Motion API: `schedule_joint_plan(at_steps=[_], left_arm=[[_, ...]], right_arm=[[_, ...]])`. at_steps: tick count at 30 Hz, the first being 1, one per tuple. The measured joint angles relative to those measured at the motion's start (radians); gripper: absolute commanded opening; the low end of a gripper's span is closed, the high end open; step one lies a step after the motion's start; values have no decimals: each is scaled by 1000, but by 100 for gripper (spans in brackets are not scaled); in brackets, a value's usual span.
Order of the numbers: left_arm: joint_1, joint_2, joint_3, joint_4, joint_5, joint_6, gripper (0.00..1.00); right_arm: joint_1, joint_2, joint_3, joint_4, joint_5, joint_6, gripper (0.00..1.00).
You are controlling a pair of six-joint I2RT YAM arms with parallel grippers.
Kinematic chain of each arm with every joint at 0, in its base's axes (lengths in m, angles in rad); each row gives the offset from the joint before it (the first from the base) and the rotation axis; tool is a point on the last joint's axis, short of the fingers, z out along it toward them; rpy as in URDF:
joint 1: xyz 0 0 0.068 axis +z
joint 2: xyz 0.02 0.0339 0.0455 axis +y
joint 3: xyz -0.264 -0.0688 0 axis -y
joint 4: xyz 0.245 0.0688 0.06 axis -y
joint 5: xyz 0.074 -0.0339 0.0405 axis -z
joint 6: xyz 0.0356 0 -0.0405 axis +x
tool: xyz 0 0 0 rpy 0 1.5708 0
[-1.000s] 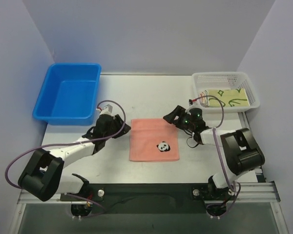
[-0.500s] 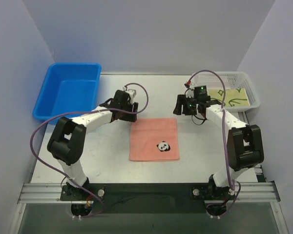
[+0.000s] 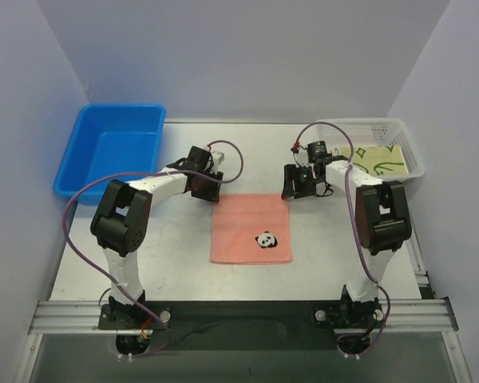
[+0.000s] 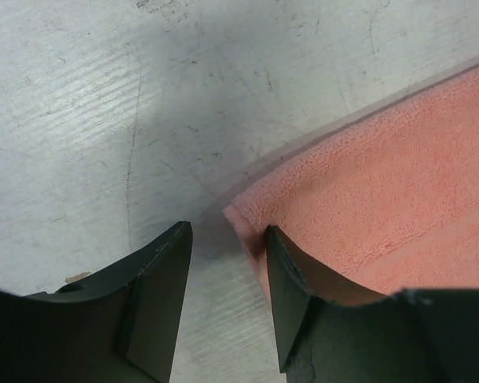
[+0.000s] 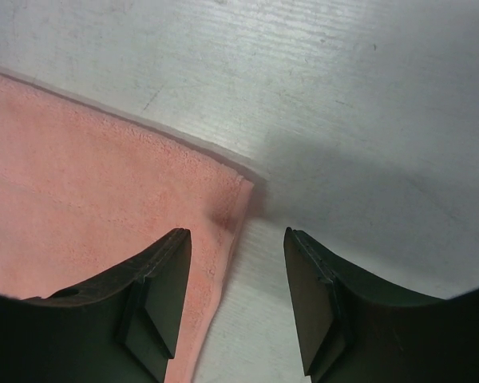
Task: Fold and stack the towels
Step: Fold the towel
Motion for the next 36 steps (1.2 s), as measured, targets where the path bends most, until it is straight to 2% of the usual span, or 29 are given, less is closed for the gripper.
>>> schedule_joint_plan(at_steps=[15, 21, 23, 27, 30, 31, 34, 36], left_arm=[[13, 23, 29, 0, 34, 9, 54], [12, 23, 29, 0, 34, 10, 54], [13, 23, 29, 0, 33, 10, 54], [13, 23, 29, 0, 33, 9, 54], [13, 23, 29, 0, 33, 9, 54], [13, 23, 29, 0, 33, 8, 54], [13, 23, 29, 1, 34, 4, 58], [13, 21, 29, 5, 40, -1, 61]], right_arm=[[9, 153, 190, -131, 15, -46, 44], [39, 210, 282, -196, 56, -78, 40], [55, 218, 299, -217, 80, -96, 33], [90, 230, 321, -254, 135, -126, 31], [100, 233, 325, -267, 163, -137, 24], [102, 235, 328, -272, 170, -142, 14], [112, 246, 341, -286, 191, -155, 0], [116, 248, 345, -291, 203, -158, 0]])
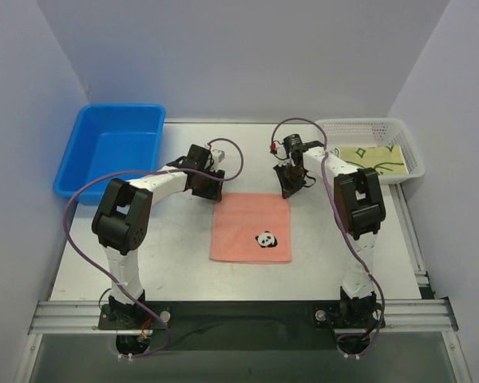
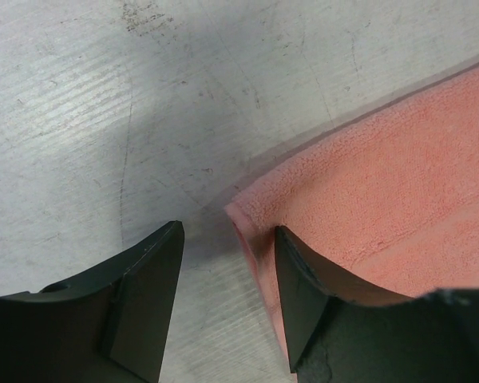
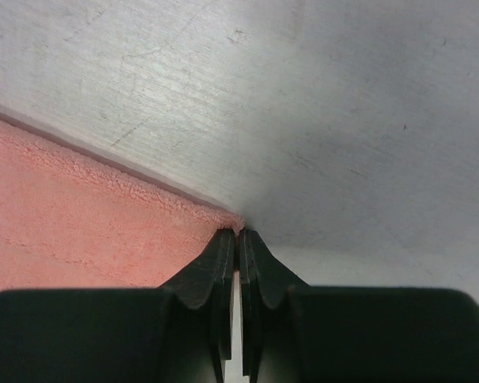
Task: Fold and stack the towels
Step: Fold the towel
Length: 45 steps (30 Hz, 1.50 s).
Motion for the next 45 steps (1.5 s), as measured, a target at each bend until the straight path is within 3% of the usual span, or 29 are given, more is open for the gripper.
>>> schedule_joint_plan(at_steps=[19, 23, 36, 45], left_arm=[[19, 80, 103, 4, 38, 5, 55], [16, 84, 106, 3, 39, 9, 43], [2, 126, 161, -2, 41, 10, 44], [-2, 137, 171, 2, 39, 10, 38]], right_arm=[[32, 0, 5, -4, 57, -44, 0], [33, 0, 5, -5, 60, -47, 0], [39, 0, 5, -6, 69, -53, 0], [39, 0, 5, -5, 71, -55, 0]])
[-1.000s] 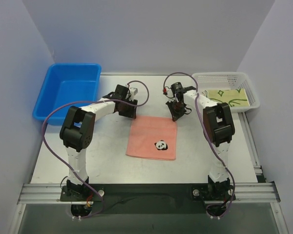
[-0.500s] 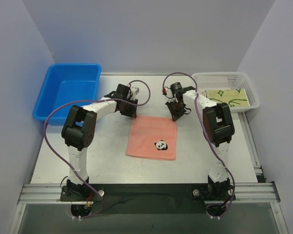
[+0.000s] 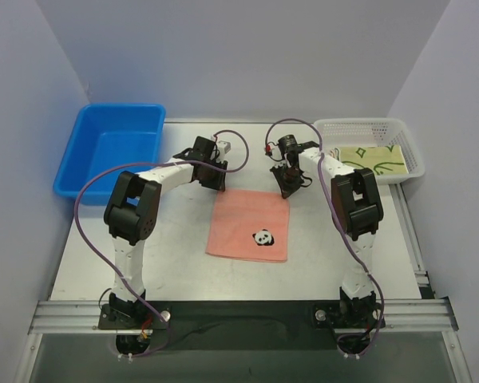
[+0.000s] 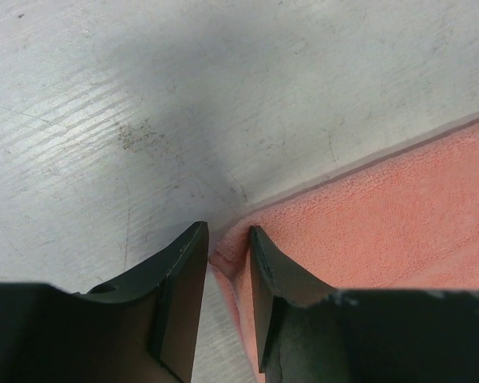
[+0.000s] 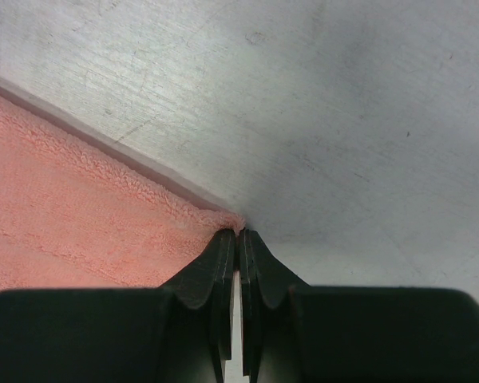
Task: Fold and stack the towels
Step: Fold the towel
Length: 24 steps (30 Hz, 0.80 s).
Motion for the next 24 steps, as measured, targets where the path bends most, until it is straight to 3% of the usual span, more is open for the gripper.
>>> schedule_joint_plan(at_steps=[17, 19, 21, 24], left_arm=[[6, 0, -2, -8, -15, 0, 38], [5, -1, -2, -10, -24, 0, 31], [5, -1, -3, -11, -40, 3, 29], [5, -1, -3, -14, -57, 8, 17]], right_arm=[[0, -6, -10, 7, 0, -3, 0], [0, -6, -10, 7, 0, -3, 0], [0, -6, -10, 7, 0, -3, 0], [0, -6, -10, 7, 0, -3, 0]])
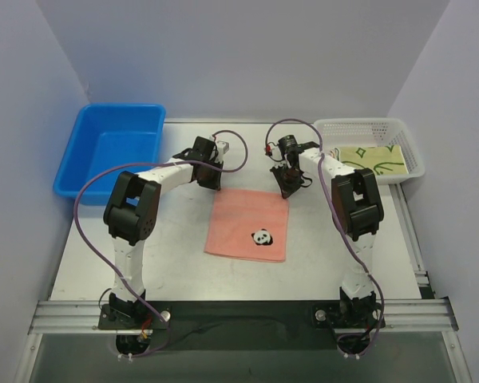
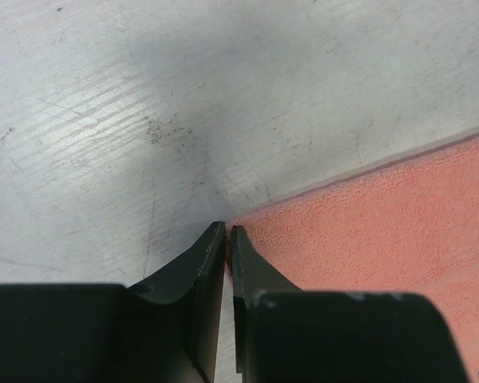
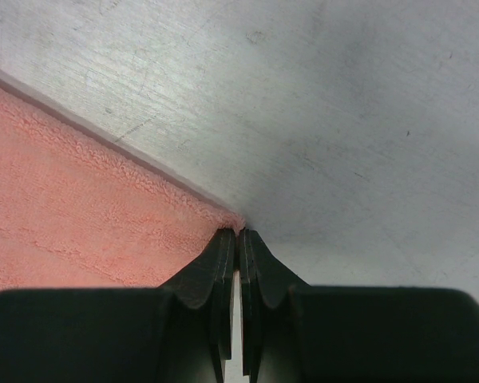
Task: Fold and stack the towels
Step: Fold the towel
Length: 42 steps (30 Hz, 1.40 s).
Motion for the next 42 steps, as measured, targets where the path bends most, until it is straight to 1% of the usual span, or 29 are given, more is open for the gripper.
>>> schedule_joint_plan(at_steps=[1, 5, 8, 9, 14, 22, 26, 30, 33, 35, 42], left_arm=[[1, 0, 0, 0, -3, 1, 16], [1, 0, 0, -2, -6, 3, 7], [1, 0, 2, -3, -5, 8, 3], [1, 0, 2, -4, -4, 10, 0], [3, 0, 12, -21, -1, 17, 0], [29, 0, 56, -111, 4, 20, 0], [40, -3, 74, -100, 10, 29, 0], [45, -21, 73, -87, 24, 39, 0], [48, -76, 35, -43, 36, 44, 0], [49, -133, -17, 7, 44, 45, 0], [50, -318, -185, 128, 84, 39, 0]], right_arm=[[0, 0, 0, 0, 0, 0, 0], [0, 0, 1, 0, 0, 0, 0], [0, 0, 3, -2, 0, 0, 0], [0, 0, 4, -3, 0, -1, 0], [0, 0, 10, -11, 4, -1, 0], [1, 0, 54, -23, 8, 0, 0], [1, -9, 80, -10, 26, 8, 0], [1, -53, 79, 10, 50, 18, 0], [1, -116, 56, 47, 74, 29, 0], [1, -163, 26, 72, 85, 37, 0], [19, -336, -160, 175, 111, 60, 0]])
